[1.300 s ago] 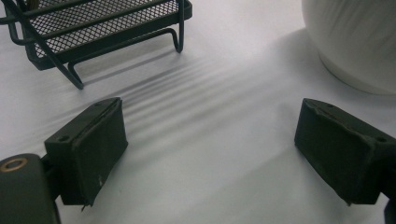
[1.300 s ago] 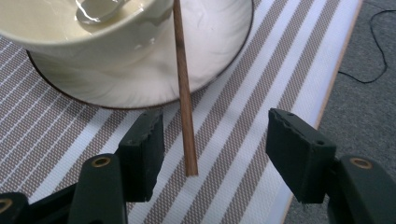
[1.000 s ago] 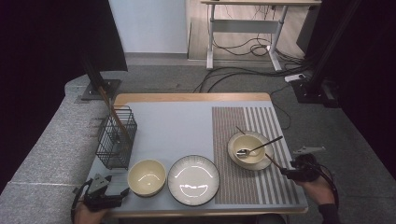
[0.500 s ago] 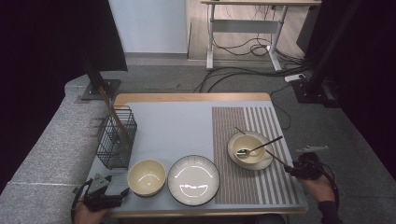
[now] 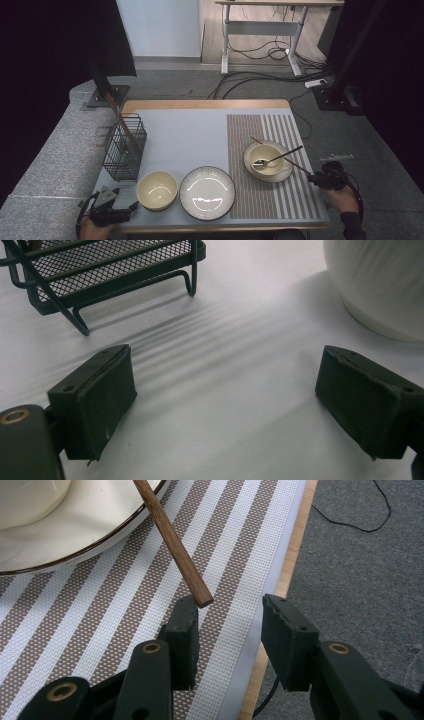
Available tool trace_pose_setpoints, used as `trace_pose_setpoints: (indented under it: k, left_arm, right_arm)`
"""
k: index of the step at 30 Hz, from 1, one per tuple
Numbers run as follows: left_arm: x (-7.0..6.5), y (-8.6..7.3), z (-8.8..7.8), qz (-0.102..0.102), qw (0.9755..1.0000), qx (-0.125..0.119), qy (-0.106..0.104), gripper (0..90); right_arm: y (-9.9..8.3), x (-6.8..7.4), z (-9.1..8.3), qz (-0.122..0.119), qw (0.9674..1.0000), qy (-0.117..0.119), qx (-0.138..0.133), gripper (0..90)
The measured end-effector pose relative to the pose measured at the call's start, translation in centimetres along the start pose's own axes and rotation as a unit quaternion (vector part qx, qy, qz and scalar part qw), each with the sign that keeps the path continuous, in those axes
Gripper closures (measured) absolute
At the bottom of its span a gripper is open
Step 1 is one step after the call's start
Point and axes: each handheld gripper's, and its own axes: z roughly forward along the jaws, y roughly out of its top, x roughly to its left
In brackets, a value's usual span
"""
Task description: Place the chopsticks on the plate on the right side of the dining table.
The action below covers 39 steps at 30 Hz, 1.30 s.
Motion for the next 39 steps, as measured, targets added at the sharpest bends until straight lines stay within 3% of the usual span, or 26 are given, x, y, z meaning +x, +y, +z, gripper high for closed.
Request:
trace_pose_setpoints:
  k: [39]
  left_arm:
    - [0.0, 0.0, 0.0, 0.000, 1.0000, 0.000, 0.000, 8.9]
  right_arm:
    - [1.8, -2.1, 1.2, 0.034, 0.9991, -0.023, -0.009, 66.5]
